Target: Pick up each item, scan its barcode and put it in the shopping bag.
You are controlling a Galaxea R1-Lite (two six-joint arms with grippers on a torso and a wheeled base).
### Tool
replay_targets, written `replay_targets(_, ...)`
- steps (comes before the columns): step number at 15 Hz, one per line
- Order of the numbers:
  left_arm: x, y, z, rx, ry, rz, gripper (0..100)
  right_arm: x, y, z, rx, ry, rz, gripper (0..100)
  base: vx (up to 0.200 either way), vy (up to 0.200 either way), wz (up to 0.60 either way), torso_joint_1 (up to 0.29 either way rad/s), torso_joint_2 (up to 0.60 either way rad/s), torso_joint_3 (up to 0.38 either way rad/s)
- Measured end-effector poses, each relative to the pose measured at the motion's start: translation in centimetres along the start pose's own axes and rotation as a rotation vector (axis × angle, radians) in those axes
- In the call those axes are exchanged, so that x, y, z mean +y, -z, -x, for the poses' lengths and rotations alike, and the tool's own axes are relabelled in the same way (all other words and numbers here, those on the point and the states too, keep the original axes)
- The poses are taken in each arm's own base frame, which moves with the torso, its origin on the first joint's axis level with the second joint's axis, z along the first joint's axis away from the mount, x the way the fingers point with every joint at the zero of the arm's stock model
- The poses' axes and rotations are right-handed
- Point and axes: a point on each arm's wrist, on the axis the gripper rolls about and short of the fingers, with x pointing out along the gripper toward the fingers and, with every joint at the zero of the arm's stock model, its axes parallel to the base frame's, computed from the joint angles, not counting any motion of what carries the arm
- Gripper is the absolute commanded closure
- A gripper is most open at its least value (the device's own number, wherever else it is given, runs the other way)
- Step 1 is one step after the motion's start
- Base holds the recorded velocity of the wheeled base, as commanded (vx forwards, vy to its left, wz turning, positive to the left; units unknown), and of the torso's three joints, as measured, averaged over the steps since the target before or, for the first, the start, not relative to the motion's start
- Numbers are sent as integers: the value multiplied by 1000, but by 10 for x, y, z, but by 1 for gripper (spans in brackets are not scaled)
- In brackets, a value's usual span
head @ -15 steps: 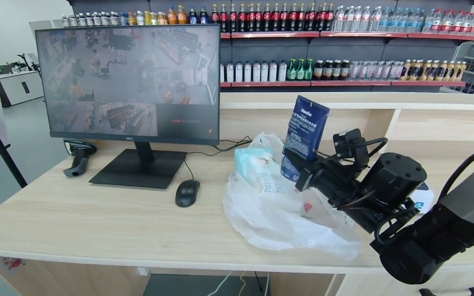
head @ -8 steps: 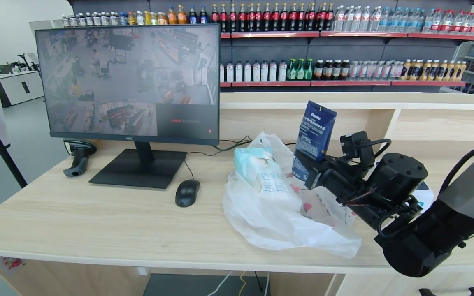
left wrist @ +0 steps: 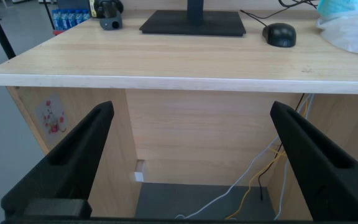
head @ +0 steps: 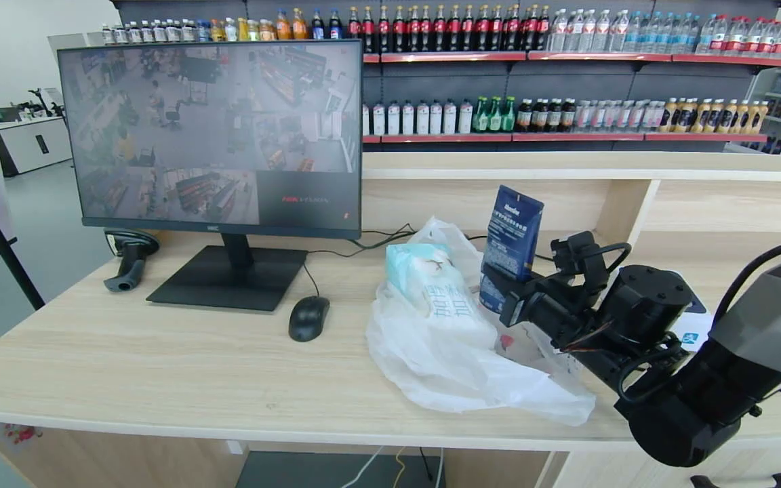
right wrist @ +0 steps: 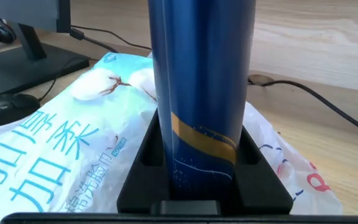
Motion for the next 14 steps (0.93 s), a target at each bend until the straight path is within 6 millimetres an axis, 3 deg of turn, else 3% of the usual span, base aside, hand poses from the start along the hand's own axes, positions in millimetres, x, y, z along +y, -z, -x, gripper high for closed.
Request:
replay_targets(6,0,0,0,0,0,-1,0,17,4,15,49,-48,26,100,0,0,0,0,0,0)
replay_targets(14,0,0,0,0,-1,-2,0,20,8,18,68,-57,17,100,0,0,0,0,0,0)
